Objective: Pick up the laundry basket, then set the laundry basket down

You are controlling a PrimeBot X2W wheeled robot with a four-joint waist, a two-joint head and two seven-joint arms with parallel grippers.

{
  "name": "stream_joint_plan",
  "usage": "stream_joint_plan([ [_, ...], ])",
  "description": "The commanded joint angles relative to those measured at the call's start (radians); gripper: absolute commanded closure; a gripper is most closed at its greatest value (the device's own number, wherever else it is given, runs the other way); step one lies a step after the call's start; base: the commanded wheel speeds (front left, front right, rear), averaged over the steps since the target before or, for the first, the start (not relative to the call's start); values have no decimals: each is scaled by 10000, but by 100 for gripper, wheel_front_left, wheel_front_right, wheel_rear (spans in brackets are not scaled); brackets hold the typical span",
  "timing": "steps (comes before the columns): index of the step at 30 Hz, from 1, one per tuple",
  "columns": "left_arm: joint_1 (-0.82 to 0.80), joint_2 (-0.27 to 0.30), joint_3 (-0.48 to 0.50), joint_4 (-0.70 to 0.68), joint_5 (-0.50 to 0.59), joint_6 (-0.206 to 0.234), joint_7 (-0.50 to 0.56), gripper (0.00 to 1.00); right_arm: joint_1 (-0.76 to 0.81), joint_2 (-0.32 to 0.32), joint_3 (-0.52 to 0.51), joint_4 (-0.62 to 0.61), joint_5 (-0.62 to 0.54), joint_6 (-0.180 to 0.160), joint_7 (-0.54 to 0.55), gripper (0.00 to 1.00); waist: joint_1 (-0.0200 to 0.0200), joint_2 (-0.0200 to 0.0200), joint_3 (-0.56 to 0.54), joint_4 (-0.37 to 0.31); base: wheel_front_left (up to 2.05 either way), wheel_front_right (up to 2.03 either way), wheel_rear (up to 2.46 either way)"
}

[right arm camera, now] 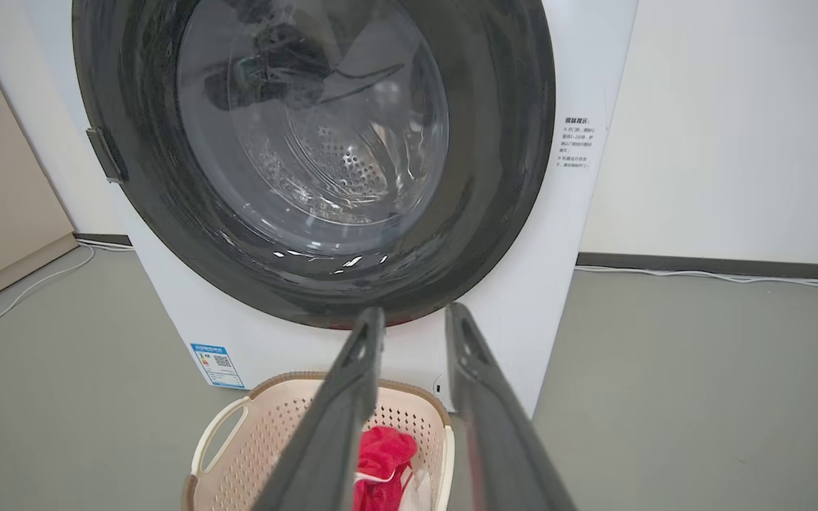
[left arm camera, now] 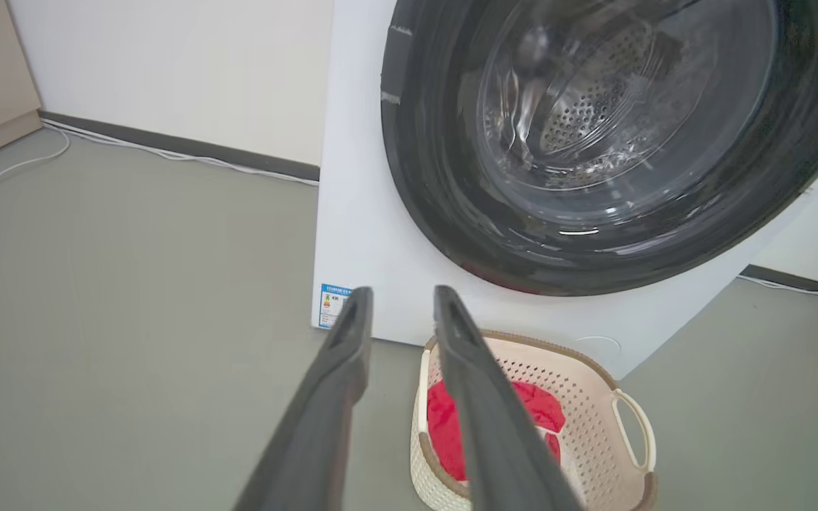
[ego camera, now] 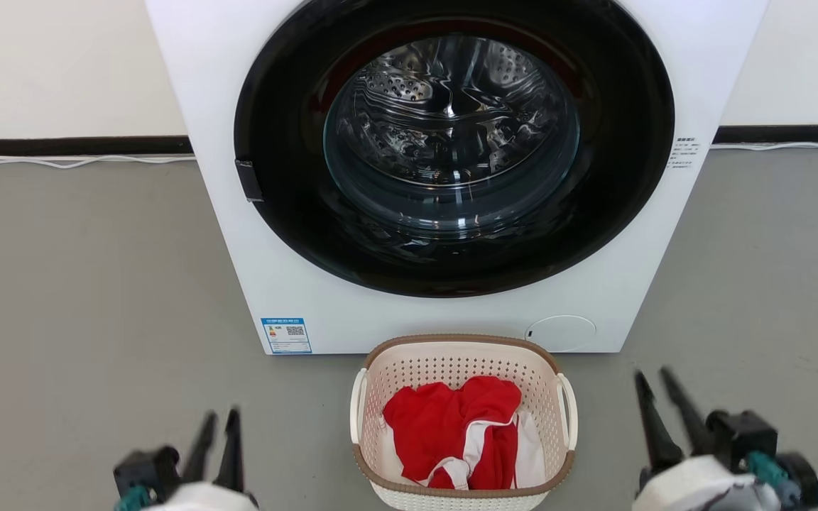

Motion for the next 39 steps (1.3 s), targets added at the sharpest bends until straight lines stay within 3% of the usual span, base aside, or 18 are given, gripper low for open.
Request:
stream_joint_plan([
  [1,80,-23,6,126,-23,-2,10,100,49,13,-13,119,16,0,11,100,1,-1,-1,1,0,0,0],
  [10,242,-80,109,309,-752,-55,252,100,204,40,-104,289,903,4,295,100,23,-1,-11,-16,0,0,0],
  [14,221,-75,145,214,-1283,-93,383,100,216,37,-86,175,1559,7,407,100,1,-1,22,-29,0,0,0],
  [39,69,-49,383,-201,-3815,-276,1071,100,174,23,-155,-273,4650,21,1079,100,1,-1,82,-88,0,0,0],
])
